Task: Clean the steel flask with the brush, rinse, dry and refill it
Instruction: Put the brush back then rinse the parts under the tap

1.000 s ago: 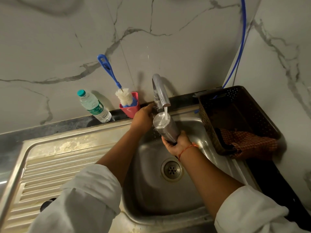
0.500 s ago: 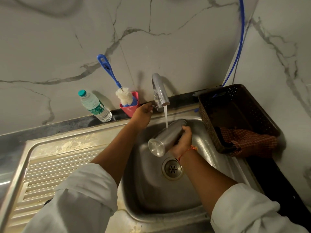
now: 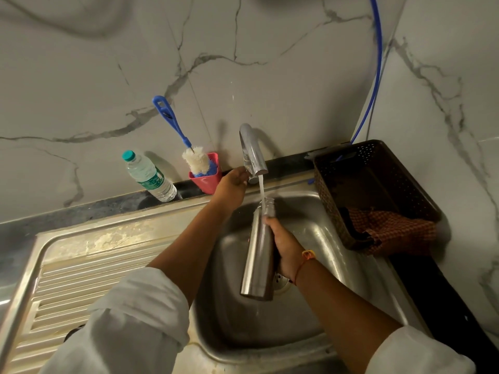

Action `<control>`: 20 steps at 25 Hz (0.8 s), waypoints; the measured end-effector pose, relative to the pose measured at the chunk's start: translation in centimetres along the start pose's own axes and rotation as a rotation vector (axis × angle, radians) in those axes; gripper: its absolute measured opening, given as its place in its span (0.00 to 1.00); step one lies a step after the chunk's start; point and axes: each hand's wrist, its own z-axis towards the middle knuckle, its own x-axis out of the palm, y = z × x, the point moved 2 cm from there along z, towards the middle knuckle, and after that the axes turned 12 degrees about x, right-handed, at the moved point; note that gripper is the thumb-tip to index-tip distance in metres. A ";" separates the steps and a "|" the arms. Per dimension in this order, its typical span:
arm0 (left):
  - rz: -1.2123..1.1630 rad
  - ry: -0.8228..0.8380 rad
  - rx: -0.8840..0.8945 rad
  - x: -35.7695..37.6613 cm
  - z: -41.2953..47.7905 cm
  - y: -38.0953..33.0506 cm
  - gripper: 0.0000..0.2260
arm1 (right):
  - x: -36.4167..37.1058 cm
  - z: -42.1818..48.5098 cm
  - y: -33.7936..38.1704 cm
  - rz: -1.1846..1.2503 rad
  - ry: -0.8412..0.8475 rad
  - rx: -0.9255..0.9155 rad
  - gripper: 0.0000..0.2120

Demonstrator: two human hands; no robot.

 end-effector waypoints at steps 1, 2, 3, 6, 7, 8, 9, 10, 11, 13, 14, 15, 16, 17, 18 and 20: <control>0.034 0.034 0.003 0.4 0.1 -0.4 0.20 | 0.0 -0.3 -0.1 -0.040 -0.058 -0.026 0.27; 0.033 0.043 -0.001 0.7 0.2 -0.6 0.20 | -0.1 -0.5 -0.2 -0.078 -0.092 -0.056 0.26; 0.023 0.042 -0.010 0.8 0.4 -0.8 0.21 | -0.1 -0.7 -0.3 -0.108 -0.107 -0.086 0.25; 0.047 0.069 0.021 0.7 0.1 -0.5 0.21 | 0.2 -2.2 -0.1 -0.204 -0.133 -0.161 0.23; 0.069 0.101 0.024 0.6 -0.3 -0.2 0.23 | 0.2 -2.3 0.0 -0.263 -0.159 -0.151 0.23; 0.089 0.127 0.026 0.7 -0.9 0.3 0.25 | 0.2 -2.5 0.1 -0.299 -0.177 -0.109 0.23; 0.109 0.128 0.022 0.9 -1.7 0.4 0.27 | 0.1 -2.7 0.1 -0.301 -0.174 -0.040 0.24; 0.106 0.099 0.008 1.1 -2.7 0.6 0.26 | 0.1 -3.0 -0.1 -0.246 -0.118 0.045 0.26; 0.078 0.060 -0.014 1.2 -3.9 0.7 0.25 | 0.1 -3.1 -0.3 -0.149 -0.022 0.114 0.26; -0.030 0.014 -0.084 1.5 -6.3 1.1 0.18 | 0.2 -4.2 -0.8 0.081 0.148 0.180 0.22; -0.092 0.024 -0.124 1.7 -7.5 1.4 0.15 | 0.2 -4.7 -0.9 0.171 0.205 0.199 0.19; -0.159 0.046 -0.169 1.9 -8.9 1.6 0.14 | 0.3 -5.2 -1.1 0.231 0.226 0.216 0.15; -0.236 0.068 -0.229 2.1 -10.2 1.6 0.13 | 0.5 -5.8 -1.2 0.280 0.230 0.240 0.13; -0.294 0.088 -0.291 2.3 -11.3 1.6 0.13 | 0.5 -6.1 -1.5 0.313 0.216 0.260 0.15; -0.339 0.096 -0.338 2.4 -12.4 1.5 0.14 | 0.7 -6.1 -1.8 0.325 0.218 0.276 0.20; -0.409 0.077 -0.399 2.3 -14.3 1.2 0.14 | 1.1 -5.6 -2.6 0.300 0.210 0.295 0.27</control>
